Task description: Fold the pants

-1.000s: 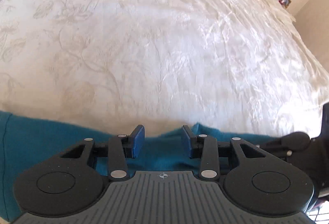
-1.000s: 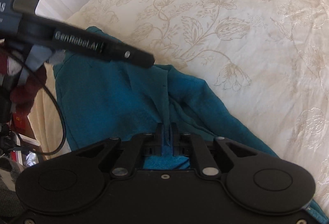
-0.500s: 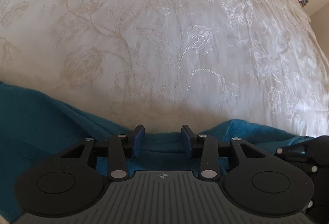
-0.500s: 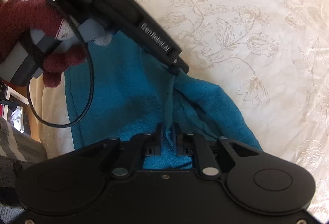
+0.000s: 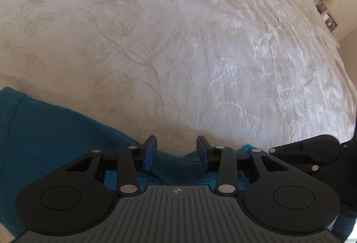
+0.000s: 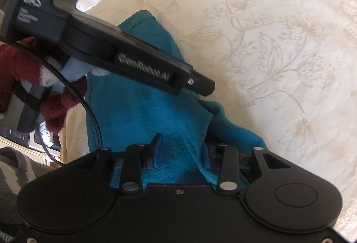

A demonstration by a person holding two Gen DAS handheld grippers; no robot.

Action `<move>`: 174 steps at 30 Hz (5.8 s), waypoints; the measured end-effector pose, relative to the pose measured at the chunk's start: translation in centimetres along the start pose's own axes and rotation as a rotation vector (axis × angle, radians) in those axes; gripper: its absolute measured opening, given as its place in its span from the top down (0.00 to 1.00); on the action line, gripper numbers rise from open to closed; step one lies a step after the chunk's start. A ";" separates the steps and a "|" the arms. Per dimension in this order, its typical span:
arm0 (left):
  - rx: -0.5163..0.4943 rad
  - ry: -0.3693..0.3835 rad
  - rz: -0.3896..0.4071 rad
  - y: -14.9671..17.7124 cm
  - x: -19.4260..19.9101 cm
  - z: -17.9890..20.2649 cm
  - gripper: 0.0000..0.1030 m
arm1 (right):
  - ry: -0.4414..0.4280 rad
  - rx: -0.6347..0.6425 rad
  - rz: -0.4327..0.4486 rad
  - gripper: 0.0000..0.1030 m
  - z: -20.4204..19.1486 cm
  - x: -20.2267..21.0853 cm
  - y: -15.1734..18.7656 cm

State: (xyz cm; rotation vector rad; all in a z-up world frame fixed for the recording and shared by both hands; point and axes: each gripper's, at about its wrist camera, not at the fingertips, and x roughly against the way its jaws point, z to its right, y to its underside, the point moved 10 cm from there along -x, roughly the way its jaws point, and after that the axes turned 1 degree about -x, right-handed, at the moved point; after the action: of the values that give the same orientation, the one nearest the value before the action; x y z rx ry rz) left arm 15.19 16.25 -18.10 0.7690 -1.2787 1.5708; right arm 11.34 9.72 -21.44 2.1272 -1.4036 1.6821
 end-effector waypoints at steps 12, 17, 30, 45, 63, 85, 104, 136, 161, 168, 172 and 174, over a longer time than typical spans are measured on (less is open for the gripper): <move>0.079 -0.133 -0.212 11.5 0.4 -6.8 0.63 | -0.017 -0.357 0.126 0.62 6.9 -1.1 -3.5; 0.112 -0.121 -0.205 12.2 1.2 -7.2 0.63 | -0.030 -0.468 0.106 0.66 8.7 -2.4 -3.2; 0.079 -0.164 -0.142 11.8 4.8 -10.0 0.64 | 0.286 -0.594 0.302 0.68 14.1 7.2 -2.6; 0.102 -0.183 0.034 11.8 11.0 -12.9 0.37 | 0.214 -0.424 0.024 0.68 -4.6 -3.1 6.4; 0.097 -0.158 0.117 8.0 9.3 -16.5 0.69 | 0.357 -0.534 0.120 0.68 -9.9 -0.9 5.1; 0.078 -0.052 0.066 8.4 8.3 -18.8 0.51 | 0.396 -0.638 0.184 0.68 -11.4 0.1 5.0; 0.220 0.078 0.065 6.3 3.6 -19.0 0.08 | 0.444 -0.718 0.200 0.68 -11.8 2.5 7.0; -0.167 0.045 0.455 3.2 17.6 7.9 0.85 | 0.277 -0.801 0.165 0.69 -2.6 6.0 18.0; -0.464 0.202 0.042 16.4 0.3 28.8 0.70 | 0.355 -0.994 0.325 0.67 6.7 20.1 31.5; -0.615 0.362 0.034 18.3 2.6 31.4 0.69 | 0.389 -1.050 0.382 0.59 7.7 20.9 31.7; -0.620 0.294 0.033 18.6 2.9 29.5 0.69 | 0.360 -1.066 0.434 0.54 7.8 21.3 31.2; -0.555 0.226 0.021 17.9 2.6 27.3 0.69 | 0.326 -1.066 0.458 0.44 7.6 20.9 30.4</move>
State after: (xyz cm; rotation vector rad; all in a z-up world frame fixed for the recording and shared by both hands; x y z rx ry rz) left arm -4.69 -9.55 -15.36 0.2216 -1.4567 1.1879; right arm -4.60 -24.42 -21.03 0.9591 -2.0785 0.8852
